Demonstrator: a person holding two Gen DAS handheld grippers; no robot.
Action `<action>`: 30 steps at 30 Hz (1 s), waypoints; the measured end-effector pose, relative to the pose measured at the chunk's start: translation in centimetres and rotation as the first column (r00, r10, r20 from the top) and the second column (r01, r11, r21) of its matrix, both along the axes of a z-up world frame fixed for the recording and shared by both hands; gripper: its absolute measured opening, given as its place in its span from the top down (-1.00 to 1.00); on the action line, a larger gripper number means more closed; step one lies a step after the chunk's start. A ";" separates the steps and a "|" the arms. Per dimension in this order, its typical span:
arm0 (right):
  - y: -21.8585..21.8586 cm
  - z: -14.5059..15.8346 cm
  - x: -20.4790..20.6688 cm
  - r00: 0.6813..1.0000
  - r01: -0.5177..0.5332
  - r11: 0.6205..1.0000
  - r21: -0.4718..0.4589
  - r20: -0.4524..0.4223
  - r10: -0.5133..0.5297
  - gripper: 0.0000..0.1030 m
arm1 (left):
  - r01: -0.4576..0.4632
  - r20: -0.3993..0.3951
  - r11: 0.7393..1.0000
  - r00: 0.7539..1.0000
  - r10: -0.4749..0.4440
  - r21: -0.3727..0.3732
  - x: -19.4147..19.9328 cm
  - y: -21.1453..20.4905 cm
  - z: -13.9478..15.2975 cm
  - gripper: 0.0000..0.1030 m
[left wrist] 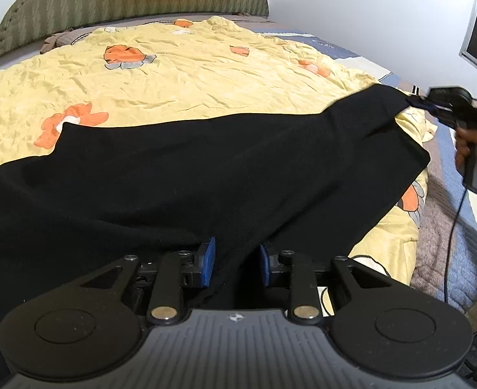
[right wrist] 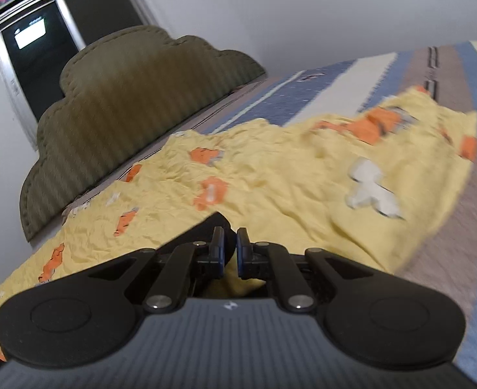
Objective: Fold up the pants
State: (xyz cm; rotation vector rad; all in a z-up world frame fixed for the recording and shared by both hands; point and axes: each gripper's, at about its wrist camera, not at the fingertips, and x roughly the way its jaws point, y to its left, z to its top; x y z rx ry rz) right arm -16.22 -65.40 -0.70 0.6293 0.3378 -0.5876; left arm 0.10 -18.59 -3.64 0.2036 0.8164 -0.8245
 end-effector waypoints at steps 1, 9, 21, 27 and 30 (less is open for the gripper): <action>0.0 -0.2 -0.9 1.000 0.014 1.000 0.002 -0.003 -0.014 0.85 | -0.002 0.000 1.000 1.000 0.002 0.003 -0.1 0.0 0.0 0.49; 0.2 -2.4 -6.7 0.994 0.107 0.992 0.070 0.019 -0.108 0.85 | -0.010 -0.002 1.000 1.000 0.010 0.012 -0.8 0.1 0.4 0.60; 1.4 -4.1 -10.2 0.986 0.065 0.965 0.253 0.135 -0.102 0.81 | -0.047 -0.071 0.995 0.997 0.041 -0.084 -0.8 1.6 1.0 0.61; 2.6 -7.4 -9.4 0.970 0.022 0.904 0.426 0.211 -0.123 0.75 | -0.215 -0.379 0.943 0.919 0.107 -0.255 0.7 4.5 0.1 0.38; 2.8 -8.4 -8.7 0.970 0.008 0.900 0.436 0.215 -0.113 0.59 | -0.311 -0.518 0.897 0.848 0.113 -0.315 1.0 5.5 -1.0 0.00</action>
